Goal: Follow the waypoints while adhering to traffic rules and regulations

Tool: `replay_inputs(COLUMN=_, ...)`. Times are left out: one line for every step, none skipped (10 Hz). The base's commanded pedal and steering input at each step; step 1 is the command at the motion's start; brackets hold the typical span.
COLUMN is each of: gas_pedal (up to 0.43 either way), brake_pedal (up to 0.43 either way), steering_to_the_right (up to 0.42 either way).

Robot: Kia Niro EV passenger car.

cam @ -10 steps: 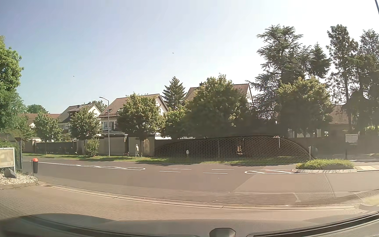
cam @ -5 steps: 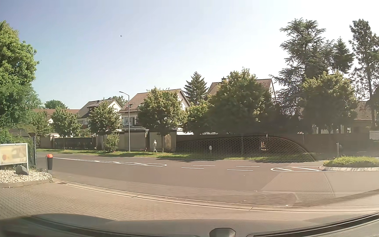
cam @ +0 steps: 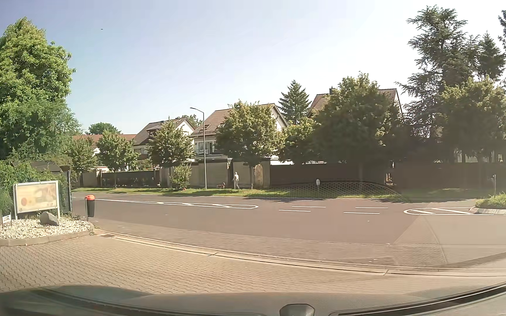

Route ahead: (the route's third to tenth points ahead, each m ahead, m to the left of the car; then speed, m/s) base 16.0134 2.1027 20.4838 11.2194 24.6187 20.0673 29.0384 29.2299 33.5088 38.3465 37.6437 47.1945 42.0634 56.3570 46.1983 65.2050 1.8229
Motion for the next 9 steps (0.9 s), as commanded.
replay_inputs(gas_pedal=0.0, brake_pedal=0.061, steering_to_the_right=-0.438)
replay_inputs(gas_pedal=0.0, brake_pedal=0.079, steering_to_the_right=-0.408)
replay_inputs(gas_pedal=0.0, brake_pedal=0.098, steering_to_the_right=-0.377)
replay_inputs(gas_pedal=0.0, brake_pedal=0.152, steering_to_the_right=-0.345)
replay_inputs(gas_pedal=0.0, brake_pedal=0.171, steering_to_the_right=-0.323)
replay_inputs(gas_pedal=0.0, brake_pedal=0.183, steering_to_the_right=-0.299)
replay_inputs(gas_pedal=0.0, brake_pedal=0.195, steering_to_the_right=-0.255)
replay_inputs(gas_pedal=0.0, brake_pedal=0.213, steering_to_the_right=-0.21)
replay_inputs(gas_pedal=0.0, brake_pedal=0.238, steering_to_the_right=-0.176)
